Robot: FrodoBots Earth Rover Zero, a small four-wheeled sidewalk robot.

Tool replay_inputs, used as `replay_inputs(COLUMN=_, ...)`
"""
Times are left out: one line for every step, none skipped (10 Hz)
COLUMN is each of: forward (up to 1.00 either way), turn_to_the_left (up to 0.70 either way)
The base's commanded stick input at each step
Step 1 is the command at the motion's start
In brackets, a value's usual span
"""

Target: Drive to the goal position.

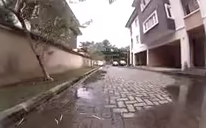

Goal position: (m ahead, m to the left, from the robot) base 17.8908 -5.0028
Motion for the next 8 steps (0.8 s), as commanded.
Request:
replay_inputs(forward=0.50, turn_to_the_left=0.00)
replay_inputs(forward=0.50, turn_to_the_left=0.00)
replay_inputs(forward=0.50, turn_to_the_left=0.00)
replay_inputs(forward=0.50, turn_to_the_left=0.00)
replay_inputs(forward=0.50, turn_to_the_left=0.00)
replay_inputs(forward=0.50, turn_to_the_left=0.00)
replay_inputs(forward=0.50, turn_to_the_left=0.00)
replay_inputs(forward=0.50, turn_to_the_left=-0.02)
